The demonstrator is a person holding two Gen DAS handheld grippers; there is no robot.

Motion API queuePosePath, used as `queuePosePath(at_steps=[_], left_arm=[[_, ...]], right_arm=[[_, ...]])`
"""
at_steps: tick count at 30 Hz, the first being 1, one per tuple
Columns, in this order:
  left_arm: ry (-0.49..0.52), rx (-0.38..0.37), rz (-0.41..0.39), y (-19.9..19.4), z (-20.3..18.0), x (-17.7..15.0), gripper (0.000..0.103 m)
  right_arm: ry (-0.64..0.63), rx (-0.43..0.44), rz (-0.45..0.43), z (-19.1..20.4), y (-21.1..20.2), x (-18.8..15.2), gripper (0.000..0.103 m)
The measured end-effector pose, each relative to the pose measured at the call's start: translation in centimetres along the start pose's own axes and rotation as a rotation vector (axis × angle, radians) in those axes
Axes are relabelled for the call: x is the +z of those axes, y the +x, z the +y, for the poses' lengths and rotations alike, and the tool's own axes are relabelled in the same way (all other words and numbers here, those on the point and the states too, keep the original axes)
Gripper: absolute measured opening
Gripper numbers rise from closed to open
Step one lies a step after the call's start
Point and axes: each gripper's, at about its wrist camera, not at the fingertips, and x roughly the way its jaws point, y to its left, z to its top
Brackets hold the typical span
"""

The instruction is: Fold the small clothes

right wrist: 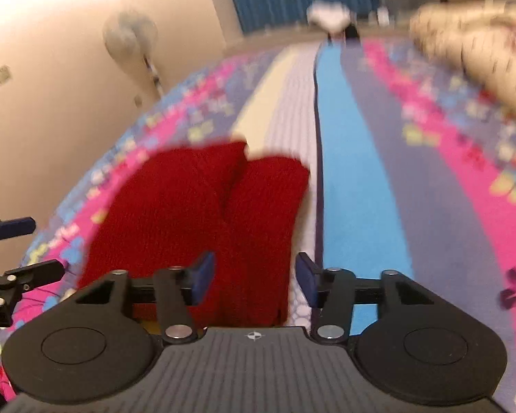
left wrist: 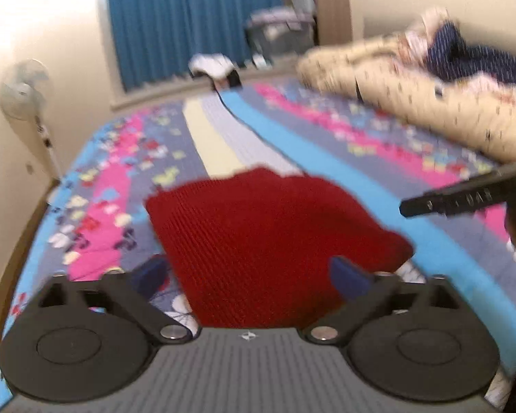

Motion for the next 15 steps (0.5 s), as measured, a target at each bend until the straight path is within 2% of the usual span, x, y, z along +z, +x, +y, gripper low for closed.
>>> queuePosePath(at_steps=[4,7,11,14,15], left_arm=[[-0.076,0.017,-0.06,-5.4,-1.8,-0.3,0.103],[-0.155,0.041,-0.062,-8.3,-2.9,-1.4,0.103],[-0.273,0.104,-0.06,-10.1,-4.1,-4.0,0.103],[-0.266,0.139,0.04,-8.5,-5.1,-5.3,0.103],[-0.26,0.141,0.036,-8.4,-5.4,-5.2,0.103]], right_arm=[[-0.033,-0.037,-0.139,2.6,-6.0,-2.0,0.087],[-0.063,-0.062,-0.207,4.0,-9.1,-4.1,0.089],[-0.077,-0.09,-0.203,4.7,-11.2,-6.9,0.089],[-0.133,-0.123,-0.203,5.8,-11.4,-7.6,0.09],[-0.147,-0.139,-0.203,6.1,-11.1,-7.7,0.09]])
